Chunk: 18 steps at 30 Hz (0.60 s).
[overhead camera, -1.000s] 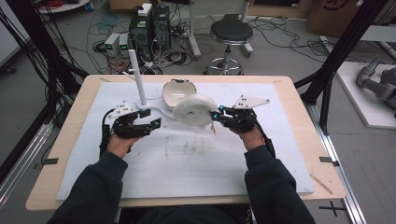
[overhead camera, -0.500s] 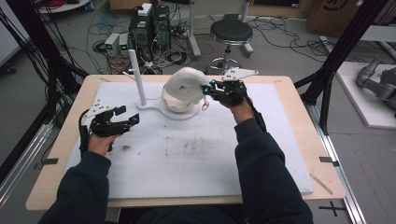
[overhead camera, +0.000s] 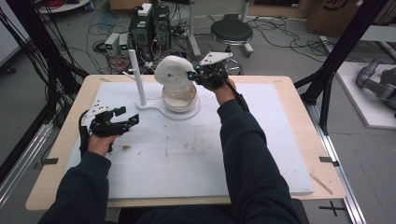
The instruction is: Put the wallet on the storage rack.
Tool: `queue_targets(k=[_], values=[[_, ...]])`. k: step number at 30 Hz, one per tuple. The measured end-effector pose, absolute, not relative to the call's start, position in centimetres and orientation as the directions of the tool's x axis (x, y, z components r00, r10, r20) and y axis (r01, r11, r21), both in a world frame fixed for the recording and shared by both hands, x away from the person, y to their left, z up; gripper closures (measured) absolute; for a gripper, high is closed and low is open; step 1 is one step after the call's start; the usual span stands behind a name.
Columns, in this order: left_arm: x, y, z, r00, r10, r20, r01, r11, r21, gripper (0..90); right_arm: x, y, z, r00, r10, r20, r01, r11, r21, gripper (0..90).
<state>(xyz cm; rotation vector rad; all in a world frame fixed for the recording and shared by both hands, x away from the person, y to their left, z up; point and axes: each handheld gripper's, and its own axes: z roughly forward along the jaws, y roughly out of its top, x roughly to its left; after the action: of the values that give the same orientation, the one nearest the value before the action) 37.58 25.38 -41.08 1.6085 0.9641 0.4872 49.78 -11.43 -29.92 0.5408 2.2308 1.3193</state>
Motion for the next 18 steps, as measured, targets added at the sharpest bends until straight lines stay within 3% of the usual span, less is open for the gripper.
queue_targets(k=[7,11,13,18], values=[[37.6,25.4,-41.1,0.578,0.795,-0.184,0.332,-0.022,0.943,24.1,49.8,-11.1,-30.1,-0.801,0.551,-0.234,0.091,0.500,0.861,78.3],[37.5,25.4,-41.1,0.579,0.794,-0.183,0.331,-0.023,0.944,24.1,49.7,-11.2,-30.8,-0.786,0.535,-0.311,0.077,0.583,0.809,78.3],[37.5,25.4,-41.1,0.577,0.795,-0.187,0.333,-0.020,0.943,24.1,49.4,-11.1,-31.3,-0.764,0.506,-0.401,0.034,0.651,0.758,78.3],[37.6,25.5,-41.2,0.573,0.796,-0.194,0.339,-0.015,0.941,24.1,49.2,-10.7,-32.5,-0.763,0.479,-0.435,0.036,0.703,0.711,78.3]])
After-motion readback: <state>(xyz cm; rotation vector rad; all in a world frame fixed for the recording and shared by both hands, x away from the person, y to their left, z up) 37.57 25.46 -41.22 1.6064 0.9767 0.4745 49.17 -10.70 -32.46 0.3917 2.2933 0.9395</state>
